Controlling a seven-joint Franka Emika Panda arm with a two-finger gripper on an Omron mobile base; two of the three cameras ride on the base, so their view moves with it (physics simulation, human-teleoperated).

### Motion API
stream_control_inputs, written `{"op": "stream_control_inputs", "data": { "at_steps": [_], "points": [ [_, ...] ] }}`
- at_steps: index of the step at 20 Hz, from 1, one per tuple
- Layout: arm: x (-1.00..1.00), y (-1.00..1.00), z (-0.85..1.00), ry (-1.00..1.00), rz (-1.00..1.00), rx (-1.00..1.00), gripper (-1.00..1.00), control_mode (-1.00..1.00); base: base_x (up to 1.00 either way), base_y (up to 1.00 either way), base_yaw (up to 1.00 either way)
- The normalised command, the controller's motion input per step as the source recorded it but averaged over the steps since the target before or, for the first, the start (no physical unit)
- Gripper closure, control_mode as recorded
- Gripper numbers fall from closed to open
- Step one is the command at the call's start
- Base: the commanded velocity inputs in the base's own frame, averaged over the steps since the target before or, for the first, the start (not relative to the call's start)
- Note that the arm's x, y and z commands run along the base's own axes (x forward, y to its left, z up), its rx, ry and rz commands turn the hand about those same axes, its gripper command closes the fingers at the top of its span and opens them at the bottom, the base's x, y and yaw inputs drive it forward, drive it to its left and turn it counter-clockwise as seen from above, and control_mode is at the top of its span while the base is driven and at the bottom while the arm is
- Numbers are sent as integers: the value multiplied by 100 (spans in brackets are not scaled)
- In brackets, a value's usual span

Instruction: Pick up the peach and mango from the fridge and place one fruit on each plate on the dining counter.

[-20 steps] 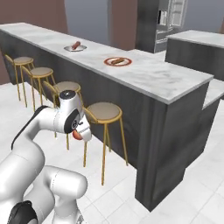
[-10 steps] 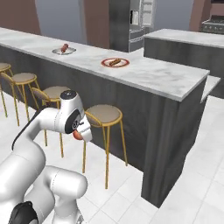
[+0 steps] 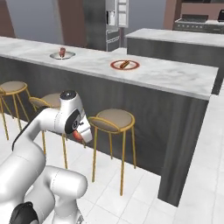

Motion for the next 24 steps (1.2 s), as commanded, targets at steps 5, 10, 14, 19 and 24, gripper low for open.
{"op": "stream_control_inputs", "data": {
  "at_steps": [5,10,14,19,24],
  "points": [
    [0,0,0,0,0,0,100,100,16,85,-32],
    [0,0,0,0,0,0,100,100,25,65,-26],
    [0,0,0,0,0,0,100,100,29,57,-23],
    [0,0,0,0,0,0,100,100,45,48,-15],
    [0,0,0,0,0,0,100,100,56,34,-11]
  ]
}}
